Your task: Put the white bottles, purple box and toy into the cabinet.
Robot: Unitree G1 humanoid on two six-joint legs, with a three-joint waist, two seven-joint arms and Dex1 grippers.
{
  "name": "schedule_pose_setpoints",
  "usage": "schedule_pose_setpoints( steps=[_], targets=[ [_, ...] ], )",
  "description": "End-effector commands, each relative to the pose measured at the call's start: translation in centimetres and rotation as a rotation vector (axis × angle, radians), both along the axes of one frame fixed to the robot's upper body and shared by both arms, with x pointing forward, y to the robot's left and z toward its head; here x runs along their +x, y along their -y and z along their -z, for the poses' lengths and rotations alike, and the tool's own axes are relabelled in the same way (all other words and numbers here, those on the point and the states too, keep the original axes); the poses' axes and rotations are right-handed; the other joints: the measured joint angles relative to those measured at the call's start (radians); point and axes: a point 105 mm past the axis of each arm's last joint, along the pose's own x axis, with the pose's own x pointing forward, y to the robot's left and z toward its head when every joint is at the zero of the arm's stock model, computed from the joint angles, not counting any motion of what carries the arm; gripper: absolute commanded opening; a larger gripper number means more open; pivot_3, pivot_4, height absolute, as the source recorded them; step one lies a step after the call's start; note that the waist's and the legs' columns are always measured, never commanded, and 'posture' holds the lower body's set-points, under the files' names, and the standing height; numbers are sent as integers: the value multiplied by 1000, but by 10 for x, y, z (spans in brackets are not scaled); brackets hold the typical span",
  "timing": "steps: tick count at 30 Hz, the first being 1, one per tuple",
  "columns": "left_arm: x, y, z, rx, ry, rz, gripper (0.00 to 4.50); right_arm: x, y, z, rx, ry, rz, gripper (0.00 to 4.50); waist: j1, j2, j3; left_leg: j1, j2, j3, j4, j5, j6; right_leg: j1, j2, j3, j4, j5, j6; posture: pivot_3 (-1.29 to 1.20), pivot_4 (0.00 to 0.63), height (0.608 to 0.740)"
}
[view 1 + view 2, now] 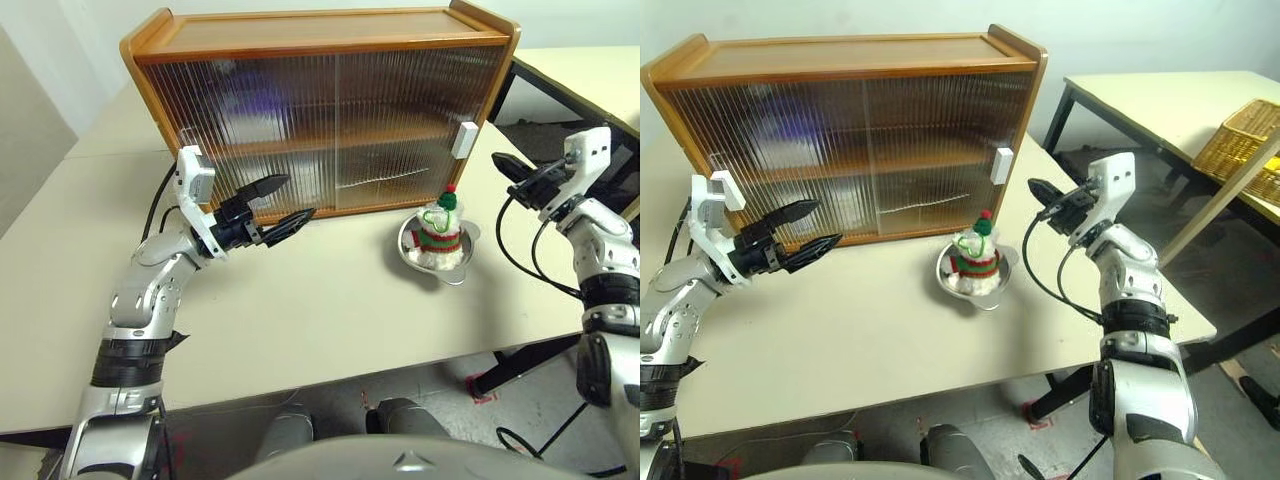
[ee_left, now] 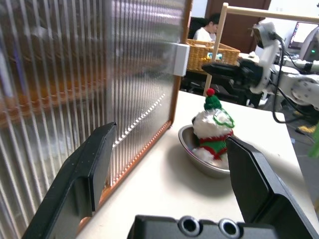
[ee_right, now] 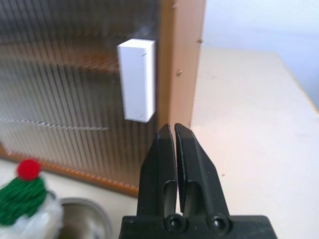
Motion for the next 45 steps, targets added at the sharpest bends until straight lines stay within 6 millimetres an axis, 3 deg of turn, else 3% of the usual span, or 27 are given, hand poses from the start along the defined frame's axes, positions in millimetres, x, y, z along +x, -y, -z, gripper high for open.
schedule_pose_setpoints(
  steps=[1, 13, 26, 39, 45],
  targets=[
    [-4, -2, 0, 13, 1, -1, 4500, 6, 3, -7, -11, 20, 20, 26, 1, 0, 0, 0, 0, 0, 0, 0, 0, 0, 0, 0, 0, 0, 0, -64, 0, 740],
    [-7, -7, 2, 31, -1, -26, 4500, 18, -11, -18, -11, 44, -11, 26, 10, 0, 0, 0, 2, 0, 1, 1, 1, 0, 0, 0, 0, -1, -12, -44, 0, 740],
    [-7, -7, 2, 29, 6, -36, 4500, 25, -34, -5, -4, -13, -56, 26, 12, 0, 0, 0, 3, 1, 0, 1, 1, 0, 0, -1, 0, -1, -13, -35, 0, 740],
    [-6, -6, 4, 24, 2, -42, 4500, 21, -79, -29, 26, 38, -236, 26, 11, 1, 0, 0, 5, 1, 0, 1, 1, -2, 2, -1, 0, 0, -15, -36, 0, 740],
    [-6, -5, 5, 23, 1, -40, 4500, 14, -111, -38, 43, 45, -341, 26, 12, 1, 0, 0, 5, 1, 0, 1, 1, -2, 3, -1, 0, -1, -17, -31, 0, 740]
  ],
)
